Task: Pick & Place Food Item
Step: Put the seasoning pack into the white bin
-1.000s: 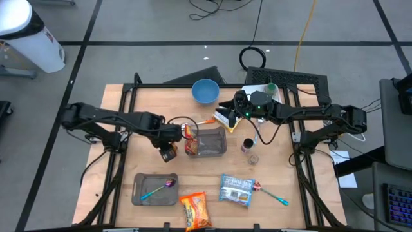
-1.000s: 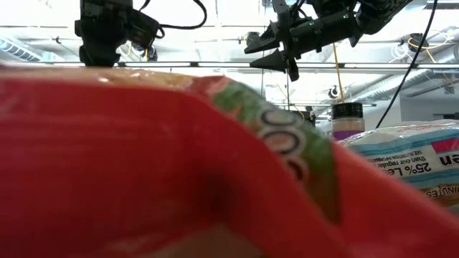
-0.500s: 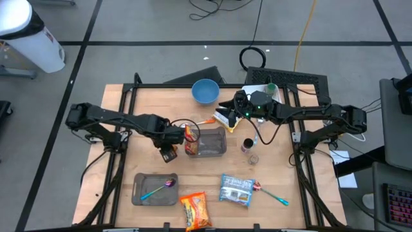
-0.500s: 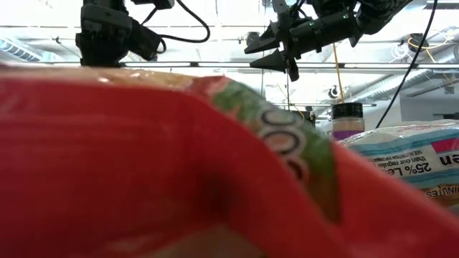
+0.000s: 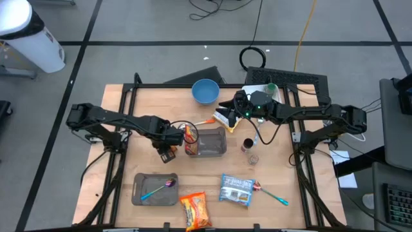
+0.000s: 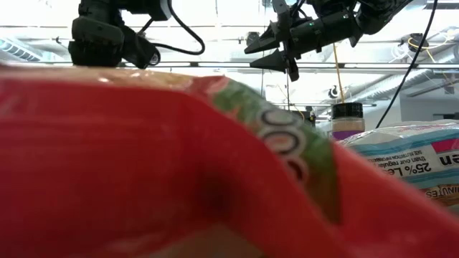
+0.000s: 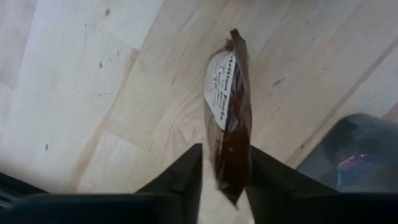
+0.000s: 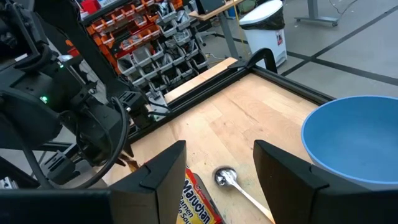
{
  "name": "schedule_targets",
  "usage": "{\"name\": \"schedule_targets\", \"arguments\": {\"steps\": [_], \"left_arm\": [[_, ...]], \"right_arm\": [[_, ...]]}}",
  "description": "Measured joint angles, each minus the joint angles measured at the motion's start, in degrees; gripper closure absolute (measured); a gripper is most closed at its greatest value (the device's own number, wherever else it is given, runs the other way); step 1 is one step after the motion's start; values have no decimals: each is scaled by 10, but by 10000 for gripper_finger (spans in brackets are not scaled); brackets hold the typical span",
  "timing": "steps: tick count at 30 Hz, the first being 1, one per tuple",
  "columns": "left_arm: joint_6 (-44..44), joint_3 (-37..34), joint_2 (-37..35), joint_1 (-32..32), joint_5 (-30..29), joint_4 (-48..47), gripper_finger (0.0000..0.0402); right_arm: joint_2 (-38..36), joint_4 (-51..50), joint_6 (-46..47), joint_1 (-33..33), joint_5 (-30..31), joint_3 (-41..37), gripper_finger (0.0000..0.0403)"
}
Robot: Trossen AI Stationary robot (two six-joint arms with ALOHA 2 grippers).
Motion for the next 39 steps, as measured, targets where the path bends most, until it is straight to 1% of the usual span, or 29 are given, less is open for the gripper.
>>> {"name": "schedule_targets", "arguments": {"steps": [4, 5, 10, 14, 18, 20, 21, 23, 25, 29, 33, 36, 39], "left_arm": [[5, 0, 0, 2, 0, 0, 380], [9, 0, -1, 3, 2, 0, 390], [32, 11, -20, 14, 7, -10, 394], [47, 33, -52, 28, 3, -69, 394], [72, 83, -91, 43, -17, -151, 397], [84, 119, -105, 51, -35, -192, 396], [90, 137, -111, 56, -44, -199, 395], [107, 172, -128, 68, -48, -194, 395], [125, 216, -140, 80, -51, -194, 398], [153, 288, -138, 112, -51, -196, 397], [203, 340, -109, 133, -40, -196, 397], [248, 369, -79, 148, -12, -196, 399], [275, 396, -41, 164, 28, -196, 398]], "right_arm": [[0, 0, 0, 0, 0, 0, 222], [0, 0, 0, 0, 0, 0, 222], [0, 0, 0, 0, 0, 0, 222], [0, 3, 0, 0, -3, 0, 222], [-14, 19, -40, -4, -60, 5, 222], [-25, 15, -61, -4, -73, 19, 222], [-31, 7, -72, -4, -75, 28, 222], [-39, -8, -91, -4, -76, 60, 222], [-44, -55, -110, -7, -83, 105, 222], [-32, -218, -169, -19, -157, 233, 222], [3, -357, -238, -19, -192, 361, 222], [36, -407, -260, -19, -228, 438, 222], [72, -448, -266, -22, -271, 491, 222]]}}
